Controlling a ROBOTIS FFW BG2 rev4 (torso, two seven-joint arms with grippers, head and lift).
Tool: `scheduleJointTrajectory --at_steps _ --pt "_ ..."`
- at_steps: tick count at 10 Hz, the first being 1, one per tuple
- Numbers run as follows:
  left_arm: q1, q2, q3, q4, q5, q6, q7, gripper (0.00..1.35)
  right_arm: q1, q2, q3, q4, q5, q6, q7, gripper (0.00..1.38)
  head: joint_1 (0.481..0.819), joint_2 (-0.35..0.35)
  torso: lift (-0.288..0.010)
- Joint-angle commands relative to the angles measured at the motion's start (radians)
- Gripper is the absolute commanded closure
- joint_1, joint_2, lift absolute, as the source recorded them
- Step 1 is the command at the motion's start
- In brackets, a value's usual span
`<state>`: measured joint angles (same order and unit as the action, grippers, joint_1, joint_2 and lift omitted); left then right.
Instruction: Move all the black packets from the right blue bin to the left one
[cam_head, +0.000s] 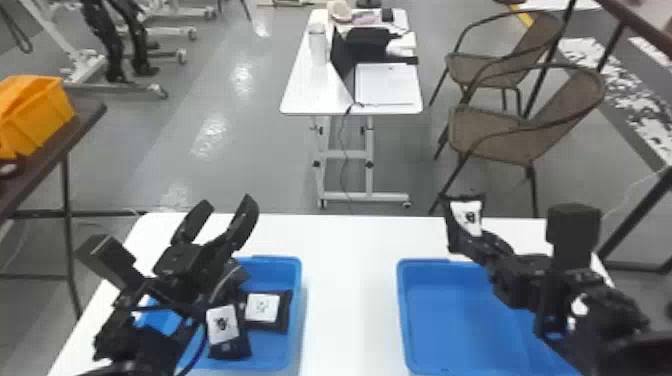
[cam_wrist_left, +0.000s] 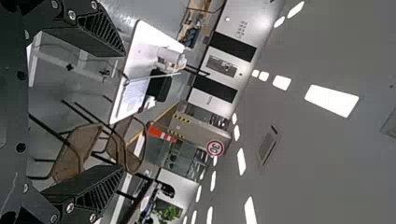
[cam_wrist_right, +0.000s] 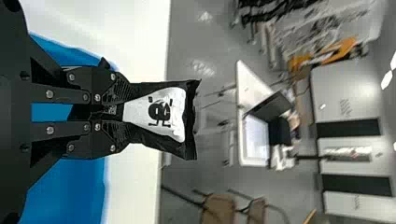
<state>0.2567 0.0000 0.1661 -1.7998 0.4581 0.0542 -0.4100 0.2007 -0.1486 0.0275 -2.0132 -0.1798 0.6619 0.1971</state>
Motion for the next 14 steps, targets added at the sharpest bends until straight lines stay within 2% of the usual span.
scheduleJointTrajectory --at_steps 1,2,3,4,6,8,10,11,14 --pt "-0.028 0.02 -0.019 -0.015 0.088 0.096 -0.001 0.17 -0.139 -0.008 0.063 0.065 0.013 -0.035 0.07 1.05 0.695 0.061 0.0" --pt "-0.048 0.066 -0.042 -0.015 0.139 0.136 -0.001 0.17 -0.23 -0.019 0.132 0.148 0.005 -0.07 0.131 1.05 0.695 0.074 0.0" --pt "-0.06 0.095 -0.056 -0.015 0.16 0.161 -0.001 0.17 -0.31 -0.019 0.195 0.238 -0.017 -0.099 0.19 1.05 0.695 0.101 0.0" --pt "-0.071 0.1 -0.066 -0.015 0.183 0.187 -0.001 0.18 -0.374 -0.019 0.272 0.338 -0.082 -0.145 0.214 1.05 0.695 0.116 0.0" --pt "-0.085 0.066 -0.065 -0.015 0.185 0.245 -0.015 0.2 -0.485 -0.019 0.413 0.49 -0.194 -0.202 0.265 1.05 0.695 0.183 0.0" --pt "-0.1 0.064 -0.069 -0.015 0.185 0.266 -0.019 0.22 -0.578 -0.022 0.552 0.577 -0.286 -0.237 0.282 1.05 0.695 0.234 0.0" --pt "-0.108 0.067 -0.082 -0.01 0.183 0.279 -0.019 0.22 -0.62 -0.026 0.606 0.62 -0.333 -0.248 0.288 1.05 0.695 0.268 0.0" --pt "-0.108 0.061 -0.086 -0.003 0.185 0.272 -0.016 0.22 -0.632 -0.026 0.624 0.633 -0.352 -0.249 0.288 1.05 0.695 0.275 0.0" --pt "-0.106 0.06 -0.074 -0.003 0.168 0.326 -0.013 0.22 -0.672 -0.025 0.669 0.64 -0.345 -0.265 0.286 1.05 0.695 0.28 0.0"
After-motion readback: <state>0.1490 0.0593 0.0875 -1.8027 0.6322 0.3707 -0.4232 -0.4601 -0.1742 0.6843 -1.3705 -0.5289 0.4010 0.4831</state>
